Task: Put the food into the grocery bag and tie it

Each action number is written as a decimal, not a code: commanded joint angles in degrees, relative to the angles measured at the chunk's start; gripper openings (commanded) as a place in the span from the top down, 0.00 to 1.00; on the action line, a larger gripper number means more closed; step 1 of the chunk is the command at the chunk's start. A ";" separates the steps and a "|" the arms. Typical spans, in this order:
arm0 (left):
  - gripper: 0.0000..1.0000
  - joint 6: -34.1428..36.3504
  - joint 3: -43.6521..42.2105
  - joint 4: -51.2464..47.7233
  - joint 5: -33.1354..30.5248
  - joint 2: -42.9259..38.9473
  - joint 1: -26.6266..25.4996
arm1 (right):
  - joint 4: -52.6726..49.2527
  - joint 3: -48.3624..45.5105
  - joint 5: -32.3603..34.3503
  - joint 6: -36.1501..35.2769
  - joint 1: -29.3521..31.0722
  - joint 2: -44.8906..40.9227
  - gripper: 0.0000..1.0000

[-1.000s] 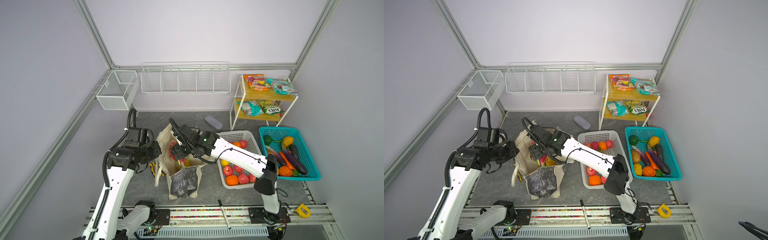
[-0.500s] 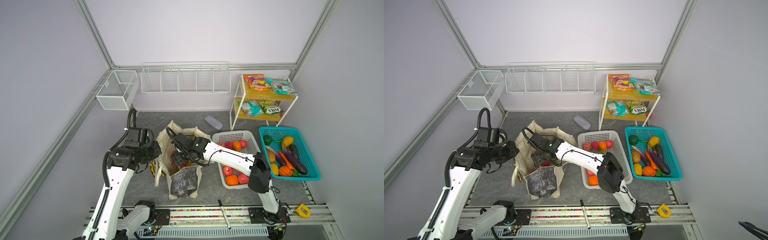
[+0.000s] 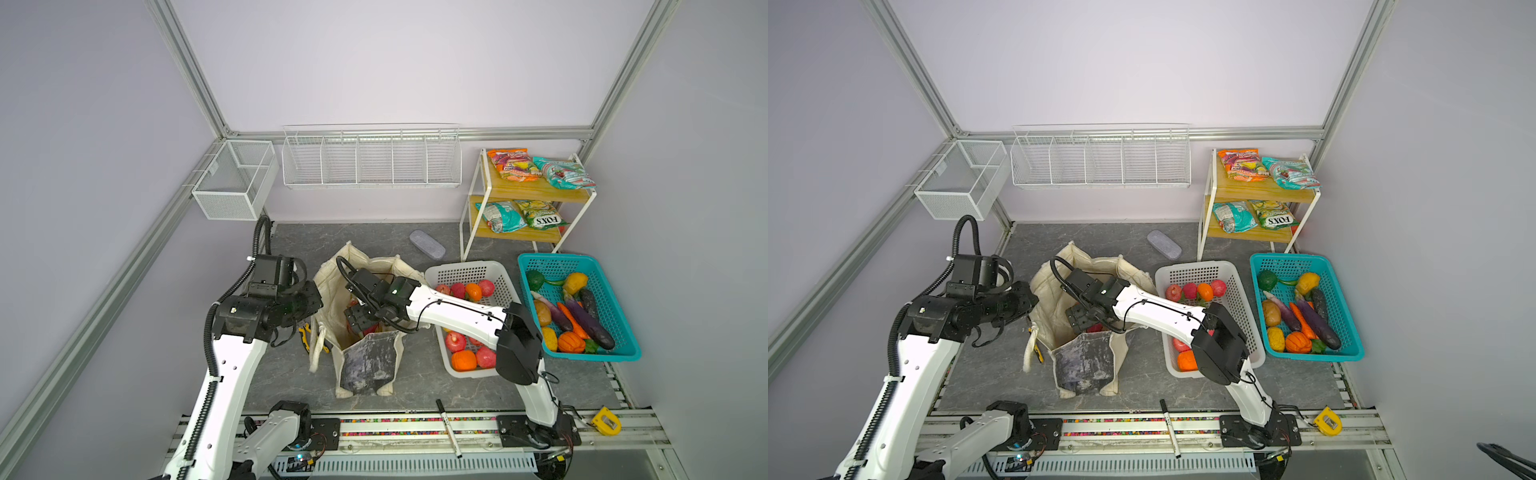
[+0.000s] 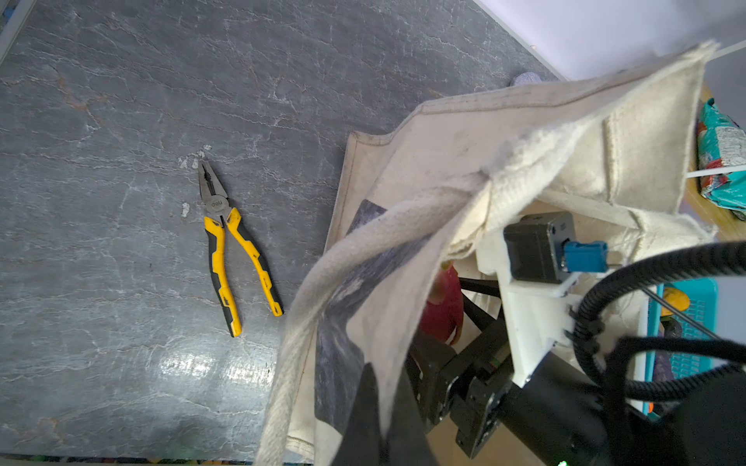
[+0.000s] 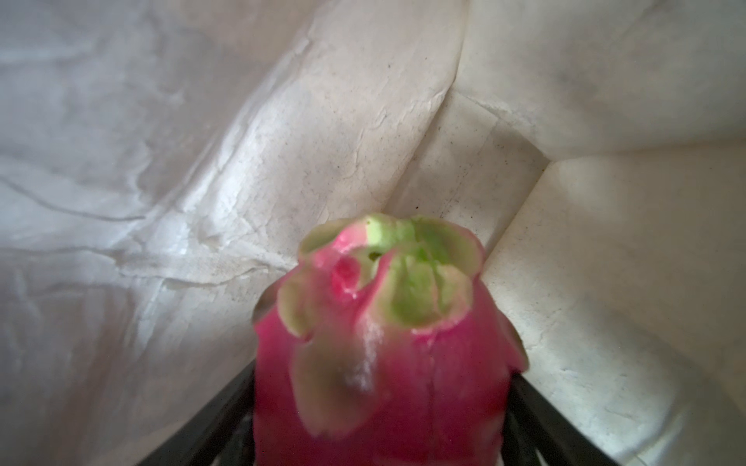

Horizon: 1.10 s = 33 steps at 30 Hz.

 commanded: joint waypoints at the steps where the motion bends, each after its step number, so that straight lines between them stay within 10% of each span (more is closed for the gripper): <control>1: 1.00 0.39 0.51 1.33 -1.18 -1.12 -0.20 | 0.23 -1.33 -0.91 0.73 -0.14 2.15 0.13; 8: 1.00 0.30 0.16 1.38 -1.18 -1.51 -0.20 | 0.32 -1.07 -0.74 0.38 -0.17 2.10 0.02; 33: 1.00 -0.14 -1.03 1.86 -0.83 -1.80 -0.20 | -4.54 11.25 2.90 -4.40 -0.19 -0.98 0.12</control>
